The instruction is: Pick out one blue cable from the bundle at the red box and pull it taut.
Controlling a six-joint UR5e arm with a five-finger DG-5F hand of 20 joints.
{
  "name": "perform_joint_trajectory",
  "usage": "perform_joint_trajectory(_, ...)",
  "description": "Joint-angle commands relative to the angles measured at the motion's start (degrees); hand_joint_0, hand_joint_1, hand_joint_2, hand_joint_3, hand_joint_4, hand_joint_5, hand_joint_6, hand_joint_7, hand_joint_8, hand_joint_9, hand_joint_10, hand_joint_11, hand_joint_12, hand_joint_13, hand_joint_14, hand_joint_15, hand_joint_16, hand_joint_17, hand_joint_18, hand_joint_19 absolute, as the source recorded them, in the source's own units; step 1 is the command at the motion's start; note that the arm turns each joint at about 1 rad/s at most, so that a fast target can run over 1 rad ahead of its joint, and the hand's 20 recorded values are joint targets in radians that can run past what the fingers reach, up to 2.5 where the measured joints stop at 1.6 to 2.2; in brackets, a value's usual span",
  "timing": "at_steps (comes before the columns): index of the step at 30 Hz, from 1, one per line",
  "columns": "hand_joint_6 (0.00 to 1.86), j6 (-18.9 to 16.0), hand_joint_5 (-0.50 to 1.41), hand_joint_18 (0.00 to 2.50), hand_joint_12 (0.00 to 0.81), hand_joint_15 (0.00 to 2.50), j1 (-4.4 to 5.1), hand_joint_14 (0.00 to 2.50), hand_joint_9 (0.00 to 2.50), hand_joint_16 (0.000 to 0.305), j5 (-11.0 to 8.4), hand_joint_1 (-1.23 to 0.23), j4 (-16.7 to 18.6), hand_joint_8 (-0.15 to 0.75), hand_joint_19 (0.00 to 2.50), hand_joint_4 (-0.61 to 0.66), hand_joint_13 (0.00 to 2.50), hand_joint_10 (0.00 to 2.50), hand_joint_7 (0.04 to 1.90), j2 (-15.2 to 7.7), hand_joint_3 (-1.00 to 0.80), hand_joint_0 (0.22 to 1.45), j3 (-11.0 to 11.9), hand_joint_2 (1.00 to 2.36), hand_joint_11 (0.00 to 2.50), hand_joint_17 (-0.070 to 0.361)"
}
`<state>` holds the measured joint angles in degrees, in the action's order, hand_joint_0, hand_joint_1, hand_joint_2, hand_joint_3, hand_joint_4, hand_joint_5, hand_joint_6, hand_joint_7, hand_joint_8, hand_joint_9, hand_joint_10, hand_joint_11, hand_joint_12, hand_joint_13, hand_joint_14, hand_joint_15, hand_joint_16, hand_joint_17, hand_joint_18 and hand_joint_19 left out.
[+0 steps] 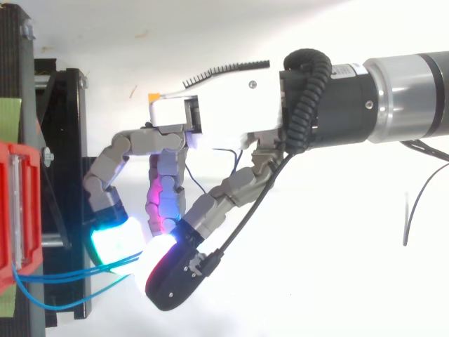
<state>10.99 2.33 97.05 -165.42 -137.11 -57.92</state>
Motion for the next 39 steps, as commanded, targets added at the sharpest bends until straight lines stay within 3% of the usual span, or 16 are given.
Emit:
perform_joint_trajectory(1, 0.93, 0.0, -0.10, 0.82, 0.399, 0.66, -0.04, 0.03, 1.48, 0.053, -0.01, -0.82, -0.2, 0.288, 0.72, -0.02, 1.10, 0.03, 1.00, -0.1, -0.50, 0.67, 0.0, 1.00, 0.90, 0.118)
perform_joint_trajectory(9, 0.87, 0.0, -0.10, 0.82, 0.402, 0.66, 0.05, 0.03, 1.49, 0.053, -0.01, -0.62, 0.0, 0.279, 0.76, -0.05, 1.10, 0.03, 0.92, 0.0, -0.50, 0.62, 0.0, 1.00, 0.87, 0.120)
perform_joint_trajectory(12, 0.85, 0.0, -0.09, 0.80, 0.404, 0.67, 0.13, 0.03, 1.46, 0.054, -0.01, -0.60, 0.0, 0.281, 0.77, -0.06, 1.08, 0.03, 0.89, 0.0, -0.40, 0.63, 0.0, 1.01, 0.86, 0.121)
perform_joint_trajectory(18, 0.85, 0.0, -0.10, 0.82, 0.422, 0.66, 0.22, 0.02, 1.42, 0.058, -0.01, -0.71, -0.2, 0.302, 0.74, -0.03, 1.08, 0.03, 0.90, 0.0, -0.21, 0.62, 0.0, 1.02, 0.84, 0.131)
perform_joint_trajectory(23, 0.90, 0.0, -0.13, 0.78, 0.407, 0.67, 0.22, 0.02, 1.35, 0.056, 0.16, -0.86, -0.2, 0.293, 0.74, -0.01, 1.05, 0.03, 0.96, 0.0, -0.19, 0.67, 0.0, 1.02, 0.88, 0.126)
perform_joint_trajectory(27, 0.91, -0.1, -0.13, 0.78, 0.401, 0.67, 0.22, 0.03, 1.36, 0.055, 0.16, -0.88, -0.2, 0.294, 0.73, -0.03, 1.05, 0.03, 1.00, 0.0, -0.23, 0.70, 0.0, 1.02, 0.89, 0.123)
perform_joint_trajectory(32, 0.90, -0.2, -0.11, 0.79, 0.399, 0.66, 0.22, 0.03, 1.42, 0.055, -0.01, -0.77, -0.2, 0.291, 0.75, 0.03, 1.08, 0.03, 0.98, 0.0, -0.39, 0.64, 0.1, 1.01, 0.81, 0.124)
perform_joint_trajectory(35, 0.86, -0.3, -0.09, 0.78, 0.405, 0.66, 0.22, 0.03, 1.44, 0.055, -0.01, -0.62, 0.0, 0.279, 0.78, 0.02, 1.08, 0.03, 0.99, 0.0, -0.40, 0.62, 0.0, 1.01, 0.76, 0.124)
perform_joint_trajectory(39, 0.83, -0.4, -0.08, 0.78, 0.409, 0.66, 0.22, 0.03, 1.44, 0.055, -0.28, -0.56, 0.0, 0.289, 0.79, 0.03, 1.08, 0.03, 0.96, 0.0, -0.34, 0.62, 0.4, 1.01, 0.75, 0.124)
